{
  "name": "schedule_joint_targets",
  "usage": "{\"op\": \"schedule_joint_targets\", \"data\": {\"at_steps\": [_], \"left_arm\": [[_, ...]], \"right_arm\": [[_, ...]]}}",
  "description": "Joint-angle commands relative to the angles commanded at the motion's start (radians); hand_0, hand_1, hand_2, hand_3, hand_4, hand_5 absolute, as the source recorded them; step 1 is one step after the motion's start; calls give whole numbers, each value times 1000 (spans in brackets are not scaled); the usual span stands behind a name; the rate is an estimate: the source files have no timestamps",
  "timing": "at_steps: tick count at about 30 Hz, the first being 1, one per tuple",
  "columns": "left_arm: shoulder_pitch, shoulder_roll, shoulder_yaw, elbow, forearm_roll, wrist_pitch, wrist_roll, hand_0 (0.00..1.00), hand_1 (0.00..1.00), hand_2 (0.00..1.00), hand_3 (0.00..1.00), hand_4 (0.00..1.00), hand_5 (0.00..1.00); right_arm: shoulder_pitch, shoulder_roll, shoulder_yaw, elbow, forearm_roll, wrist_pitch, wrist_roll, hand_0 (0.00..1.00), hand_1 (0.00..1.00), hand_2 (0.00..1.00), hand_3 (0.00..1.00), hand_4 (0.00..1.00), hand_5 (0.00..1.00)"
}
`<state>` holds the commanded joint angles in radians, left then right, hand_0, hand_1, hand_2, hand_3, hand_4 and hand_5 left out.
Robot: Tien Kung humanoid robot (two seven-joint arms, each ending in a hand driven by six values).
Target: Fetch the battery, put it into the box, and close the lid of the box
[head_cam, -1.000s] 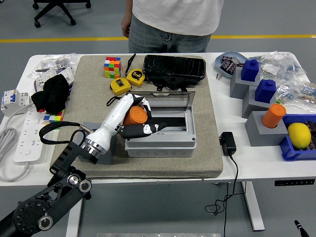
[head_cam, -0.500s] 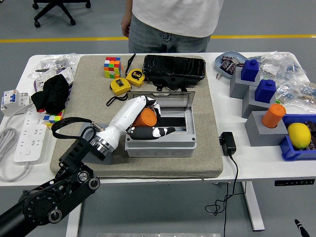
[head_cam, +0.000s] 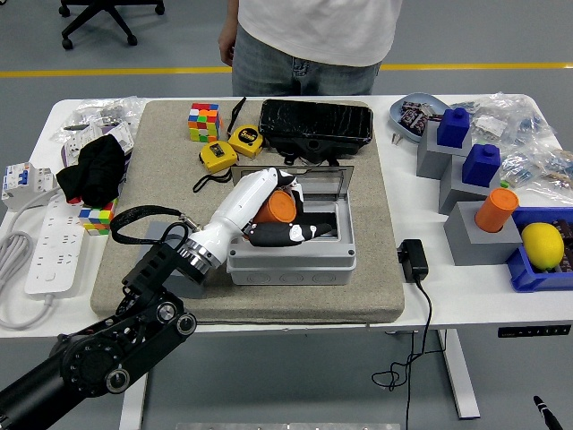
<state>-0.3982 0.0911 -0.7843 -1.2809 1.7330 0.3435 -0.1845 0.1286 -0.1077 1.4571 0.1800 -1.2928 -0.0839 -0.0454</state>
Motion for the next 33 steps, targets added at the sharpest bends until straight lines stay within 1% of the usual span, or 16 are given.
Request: {"op": "schedule_joint_targets", "data": {"at_steps": [1, 6, 7, 9, 13, 18, 19, 24, 27, 31, 33], "left_arm": [[-2, -2, 3, 0, -4, 0, 0, 33, 27, 48, 30, 998, 488], [-13, -12, 20, 1, -14, 1, 4, 33, 27, 48, 30, 998, 488], [-17, -13, 33, 6, -27, 2, 3, 33, 27, 48, 31, 975, 466], [-21, -14, 48, 16, -46, 3, 0, 33, 27, 48, 31, 975, 466], [-28, -23, 74, 54, -85, 19, -14, 33, 27, 49, 31, 987, 479], [-57, -35, 84, 95, -116, 35, -29, 33, 27, 49, 31, 987, 479], [-63, -39, 84, 104, -119, 38, -32, 34, 27, 49, 31, 990, 506], [-88, -52, 92, 117, -119, 42, -34, 34, 27, 49, 31, 990, 506], [-93, -58, 95, 124, -117, 45, -36, 34, 28, 51, 31, 988, 510], [-100, -56, 114, 141, -116, 58, -45, 34, 28, 51, 32, 987, 514], [-104, -55, 122, 154, -120, 80, -64, 34, 28, 51, 32, 987, 514]], "right_arm": [[0, 0, 1, 0, 0, 0, 0, 874, 794, 743, 777, 998, 998], [0, 0, 2, 0, -3, 0, -1, 874, 794, 743, 777, 998, 998], [-1, 0, 2, 0, -1, 0, -1, 874, 794, 744, 777, 998, 998], [-1, -1, 2, 0, 0, 0, -1, 874, 794, 744, 777, 998, 998], [0, 0, 0, 0, 0, 1, -1, 875, 794, 745, 777, 998, 998], [0, 0, -2, 0, -3, 1, -4, 875, 794, 745, 777, 998, 998], [0, 0, -4, 0, -2, 1, -3, 875, 794, 744, 777, 998, 998], [1, -1, -4, 0, -7, 2, -4, 875, 794, 744, 777, 998, 998], [2, 0, -4, 0, -8, 3, -3, 874, 794, 743, 777, 998, 998], [0, -1, -3, 0, -10, 3, -5, 874, 794, 744, 777, 998, 998], [-1, -2, -4, 0, -10, 3, -6, 874, 794, 744, 777, 998, 998]]}}
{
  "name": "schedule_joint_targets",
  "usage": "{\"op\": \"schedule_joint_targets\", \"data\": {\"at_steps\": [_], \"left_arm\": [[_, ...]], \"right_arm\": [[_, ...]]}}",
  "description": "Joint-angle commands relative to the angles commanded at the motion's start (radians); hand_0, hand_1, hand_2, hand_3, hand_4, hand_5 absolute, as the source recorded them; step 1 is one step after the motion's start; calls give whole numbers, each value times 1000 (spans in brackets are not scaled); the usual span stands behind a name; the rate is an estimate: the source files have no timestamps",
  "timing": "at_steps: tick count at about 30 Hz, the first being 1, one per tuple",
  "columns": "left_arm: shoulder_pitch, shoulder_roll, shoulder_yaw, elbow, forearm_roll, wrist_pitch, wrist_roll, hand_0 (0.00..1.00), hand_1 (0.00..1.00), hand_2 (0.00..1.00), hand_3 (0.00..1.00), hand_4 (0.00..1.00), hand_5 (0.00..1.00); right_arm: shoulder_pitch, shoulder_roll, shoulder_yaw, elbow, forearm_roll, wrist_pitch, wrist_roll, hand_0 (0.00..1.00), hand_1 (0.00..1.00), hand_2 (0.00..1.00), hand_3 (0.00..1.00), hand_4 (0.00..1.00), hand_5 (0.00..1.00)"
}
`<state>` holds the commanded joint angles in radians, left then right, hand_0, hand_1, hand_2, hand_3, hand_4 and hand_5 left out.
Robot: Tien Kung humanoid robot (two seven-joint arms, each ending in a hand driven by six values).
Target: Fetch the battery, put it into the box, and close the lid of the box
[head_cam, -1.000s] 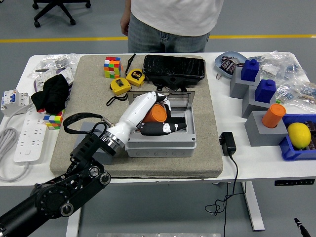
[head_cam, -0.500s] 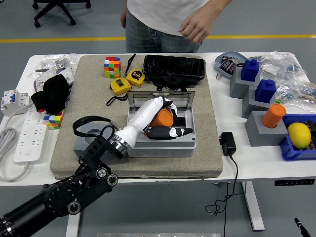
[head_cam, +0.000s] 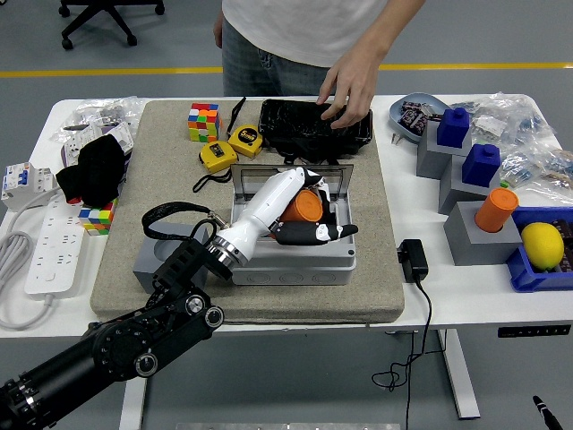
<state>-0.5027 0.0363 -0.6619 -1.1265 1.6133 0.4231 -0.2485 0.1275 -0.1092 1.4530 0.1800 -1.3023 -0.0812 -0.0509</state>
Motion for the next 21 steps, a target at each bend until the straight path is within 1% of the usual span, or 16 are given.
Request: {"op": "schedule_joint_targets", "data": {"at_steps": [5, 8, 12, 21], "left_arm": [[-1, -4, -16, 23, 40, 73, -59, 34, 28, 51, 34, 993, 522], [-10, -3, -16, 35, 61, 98, -76, 34, 28, 51, 34, 993, 522], [-14, -8, -20, 51, 62, 111, -86, 34, 29, 53, 35, 998, 532], [-18, -18, -5, 107, 33, 120, -98, 34, 30, 53, 35, 995, 532]], "right_arm": [[0, 0, -4, 0, 5, 0, 0, 874, 794, 744, 777, 998, 998], [1, -1, -4, 0, 13, 0, 1, 874, 794, 744, 777, 998, 998], [3, -2, -6, 0, 13, 1, 1, 874, 794, 744, 777, 998, 998], [2, -2, -8, 0, 14, 1, 1, 873, 794, 743, 777, 998, 998]]}}
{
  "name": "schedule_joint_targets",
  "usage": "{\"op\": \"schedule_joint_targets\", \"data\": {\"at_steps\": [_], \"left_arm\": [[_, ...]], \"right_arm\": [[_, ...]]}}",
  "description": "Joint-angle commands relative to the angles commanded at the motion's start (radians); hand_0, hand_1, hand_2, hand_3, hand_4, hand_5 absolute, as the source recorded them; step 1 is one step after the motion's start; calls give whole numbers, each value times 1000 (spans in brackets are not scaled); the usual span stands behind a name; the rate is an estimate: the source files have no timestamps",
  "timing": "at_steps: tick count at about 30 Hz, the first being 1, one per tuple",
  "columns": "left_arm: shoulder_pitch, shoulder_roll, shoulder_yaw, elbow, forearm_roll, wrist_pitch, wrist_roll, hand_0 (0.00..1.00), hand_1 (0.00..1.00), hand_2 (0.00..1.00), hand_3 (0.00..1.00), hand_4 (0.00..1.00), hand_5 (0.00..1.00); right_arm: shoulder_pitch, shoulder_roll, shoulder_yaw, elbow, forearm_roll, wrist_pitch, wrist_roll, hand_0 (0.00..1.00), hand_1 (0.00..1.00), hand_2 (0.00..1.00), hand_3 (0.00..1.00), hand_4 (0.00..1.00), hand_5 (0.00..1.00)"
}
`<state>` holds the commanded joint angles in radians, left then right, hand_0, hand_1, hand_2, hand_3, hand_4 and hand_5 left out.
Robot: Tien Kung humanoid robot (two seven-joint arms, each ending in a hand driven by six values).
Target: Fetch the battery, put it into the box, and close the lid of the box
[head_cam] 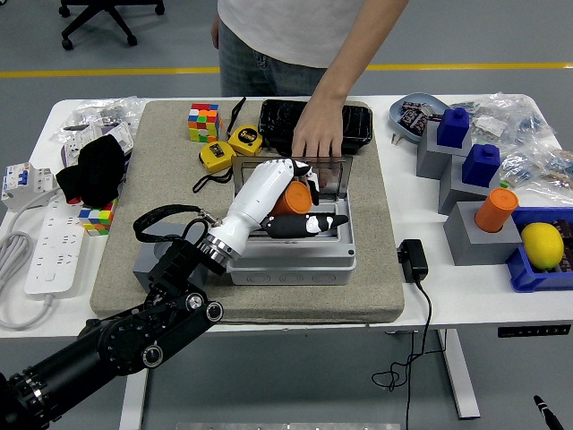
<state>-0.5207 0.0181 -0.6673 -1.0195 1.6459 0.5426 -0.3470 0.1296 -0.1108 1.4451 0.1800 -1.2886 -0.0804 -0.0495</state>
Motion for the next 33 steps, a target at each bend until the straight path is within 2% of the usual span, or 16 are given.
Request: {"op": "schedule_joint_targets", "data": {"at_steps": [7, 33], "left_arm": [[-2, -7, 10, 19, -9, 17, -12, 37, 30, 53, 36, 991, 541], [-8, -16, 39, 49, -1, 27, -8, 41, 35, 55, 36, 993, 550]], "right_arm": [[2, 0, -1, 0, 1, 0, 0, 872, 794, 743, 777, 998, 998], [6, -3, -2, 0, -1, 1, -2, 872, 794, 743, 777, 998, 998]]}}
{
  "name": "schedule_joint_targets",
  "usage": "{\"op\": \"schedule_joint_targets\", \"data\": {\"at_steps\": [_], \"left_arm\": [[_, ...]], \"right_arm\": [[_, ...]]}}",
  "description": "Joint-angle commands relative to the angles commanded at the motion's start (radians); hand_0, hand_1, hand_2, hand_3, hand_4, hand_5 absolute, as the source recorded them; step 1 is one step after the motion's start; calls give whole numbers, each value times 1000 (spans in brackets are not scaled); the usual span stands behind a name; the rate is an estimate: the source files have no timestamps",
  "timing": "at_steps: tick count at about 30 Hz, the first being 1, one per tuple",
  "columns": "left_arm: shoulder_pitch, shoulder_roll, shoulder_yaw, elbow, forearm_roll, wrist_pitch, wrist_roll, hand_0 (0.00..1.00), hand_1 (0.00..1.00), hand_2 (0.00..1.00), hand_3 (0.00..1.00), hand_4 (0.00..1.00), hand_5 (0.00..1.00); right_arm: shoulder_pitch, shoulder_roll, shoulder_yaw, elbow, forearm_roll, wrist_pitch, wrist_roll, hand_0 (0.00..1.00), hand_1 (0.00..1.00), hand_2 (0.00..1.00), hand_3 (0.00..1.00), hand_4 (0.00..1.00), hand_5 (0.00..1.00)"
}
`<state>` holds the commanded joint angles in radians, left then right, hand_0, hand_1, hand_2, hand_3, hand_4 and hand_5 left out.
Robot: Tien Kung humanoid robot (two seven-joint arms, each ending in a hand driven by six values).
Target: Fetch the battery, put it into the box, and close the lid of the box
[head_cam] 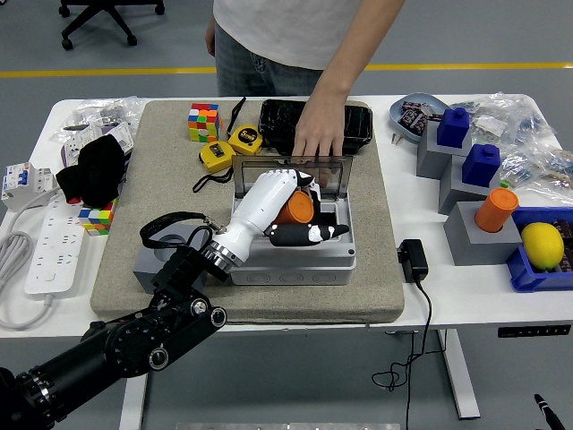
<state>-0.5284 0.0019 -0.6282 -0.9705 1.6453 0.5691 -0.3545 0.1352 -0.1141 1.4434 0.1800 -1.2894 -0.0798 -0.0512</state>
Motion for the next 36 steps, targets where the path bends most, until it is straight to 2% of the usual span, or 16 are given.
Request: {"op": "schedule_joint_targets", "data": {"at_steps": [9, 10, 15, 16, 21, 22, 27, 28, 36], "left_arm": [[-1, 2, -7, 4, 34, 5, -2, 58, 47, 60, 37, 996, 552], [0, 2, -8, 3, 38, 4, -1, 117, 119, 129, 121, 997, 552], [0, 3, -9, 1, 61, -13, 6, 117, 119, 129, 121, 997, 552], [0, 3, -9, 2, 65, -17, 8, 212, 320, 263, 288, 998, 553], [0, 4, -12, 2, 77, -33, 14, 212, 320, 263, 288, 998, 553], [0, 4, -13, 2, 78, -34, 15, 318, 525, 486, 481, 998, 559], [0, 5, -15, 0, 85, -36, 17, 318, 525, 486, 481, 998, 559], [0, 5, -15, -1, 87, -36, 18, 371, 531, 515, 501, 998, 563], [0, 8, -15, -10, 99, -41, 23, 384, 525, 506, 494, 998, 564]], "right_arm": [[-2, 1, 0, 0, -1, 1, 0, 872, 794, 743, 777, 998, 998], [-3, 1, 1, 0, -2, 1, 0, 872, 794, 743, 777, 998, 998], [-2, 0, -1, 0, 1, 1, 1, 872, 794, 743, 777, 998, 998], [-1, 1, 0, 0, 0, 1, 1, 872, 793, 743, 777, 998, 998], [-2, 2, 4, 0, -3, 0, 0, 872, 793, 743, 777, 998, 998], [-2, 2, 4, 0, -3, 0, 0, 872, 792, 743, 777, 998, 998], [-2, 1, 5, 0, -4, 0, 1, 872, 792, 743, 777, 998, 998], [-2, 1, 5, 0, -3, 0, 2, 875, 792, 743, 777, 998, 998], [-2, 2, 4, 0, -1, 1, 2, 876, 793, 743, 776, 998, 998]]}}
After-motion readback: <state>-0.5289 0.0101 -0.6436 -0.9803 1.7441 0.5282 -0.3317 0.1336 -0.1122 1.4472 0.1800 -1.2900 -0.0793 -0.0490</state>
